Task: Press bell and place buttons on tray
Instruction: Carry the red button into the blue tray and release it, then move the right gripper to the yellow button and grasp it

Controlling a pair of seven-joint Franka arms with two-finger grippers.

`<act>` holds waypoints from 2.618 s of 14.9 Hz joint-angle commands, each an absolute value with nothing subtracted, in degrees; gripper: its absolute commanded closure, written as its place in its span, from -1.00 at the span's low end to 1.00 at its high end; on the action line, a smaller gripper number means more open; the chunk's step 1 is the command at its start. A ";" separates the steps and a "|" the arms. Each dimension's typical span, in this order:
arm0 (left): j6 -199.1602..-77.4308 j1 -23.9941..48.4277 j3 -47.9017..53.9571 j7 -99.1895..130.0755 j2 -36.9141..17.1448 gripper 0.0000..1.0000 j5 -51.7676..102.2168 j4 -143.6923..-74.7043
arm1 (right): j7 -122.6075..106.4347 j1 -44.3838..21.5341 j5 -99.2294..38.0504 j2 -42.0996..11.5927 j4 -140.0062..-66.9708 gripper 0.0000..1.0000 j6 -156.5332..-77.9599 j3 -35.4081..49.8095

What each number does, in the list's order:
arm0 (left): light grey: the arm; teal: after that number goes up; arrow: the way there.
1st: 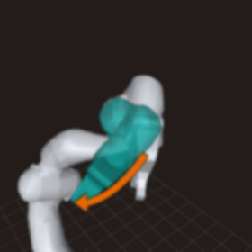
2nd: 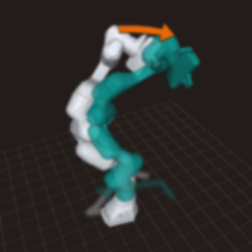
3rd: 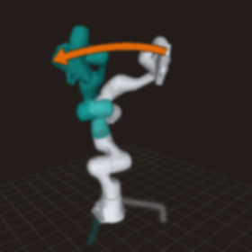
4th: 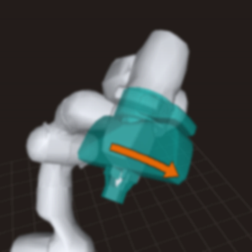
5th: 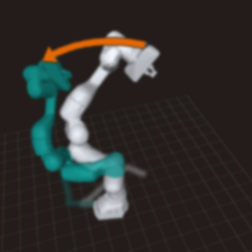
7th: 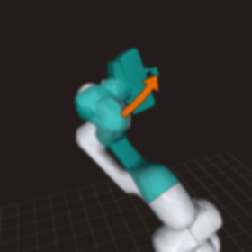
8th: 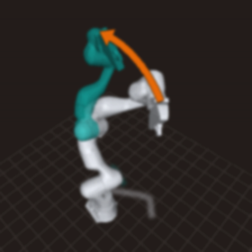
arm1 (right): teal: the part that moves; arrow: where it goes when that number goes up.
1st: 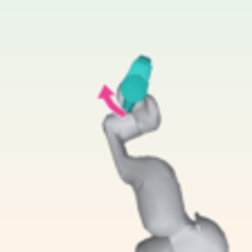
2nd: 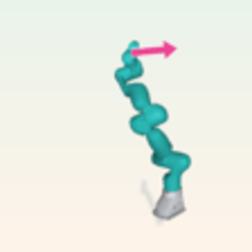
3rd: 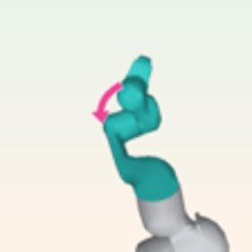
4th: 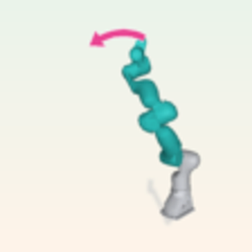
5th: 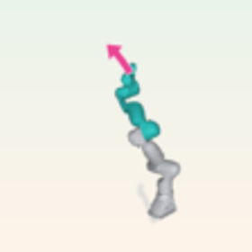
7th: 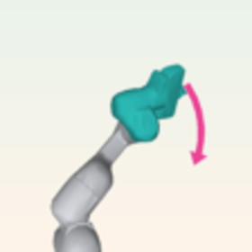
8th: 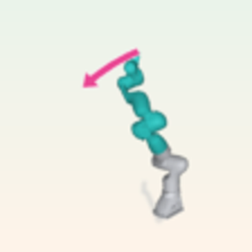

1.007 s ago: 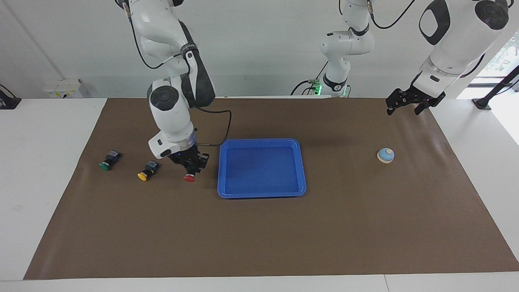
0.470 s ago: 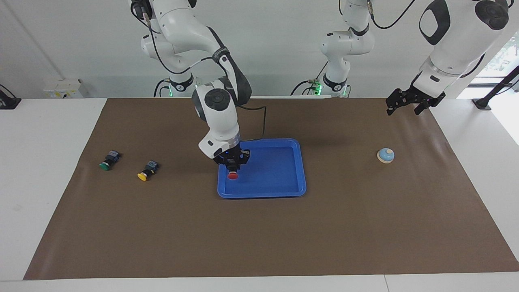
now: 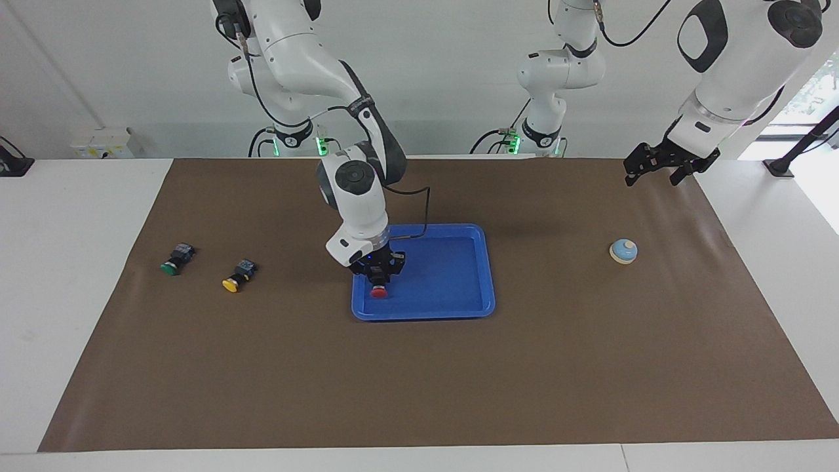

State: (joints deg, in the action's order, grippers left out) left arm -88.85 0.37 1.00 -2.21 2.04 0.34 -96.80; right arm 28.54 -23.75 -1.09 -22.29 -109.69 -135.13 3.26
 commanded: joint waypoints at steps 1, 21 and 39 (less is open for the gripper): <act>-87.89 0.44 0.97 -1.58 2.81 -1.00 -0.53 -97.03 | 29.26 -23.47 -1.67 -20.92 -110.83 -1.00 -135.36 3.16; -87.80 0.44 0.97 -1.58 2.81 -1.00 -0.53 -97.03 | 12.22 8.96 0.70 -6.77 -124.96 -1.00 -134.53 2.55; -87.89 0.44 0.97 -1.58 2.81 -1.00 -0.53 -97.03 | 12.39 8.09 0.70 -5.01 -136.23 1.00 -148.36 2.64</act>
State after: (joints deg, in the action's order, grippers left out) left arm -88.82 0.37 1.00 -2.20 2.04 0.34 -96.80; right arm 12.65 8.16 -0.04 -5.75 -136.42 -148.37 2.49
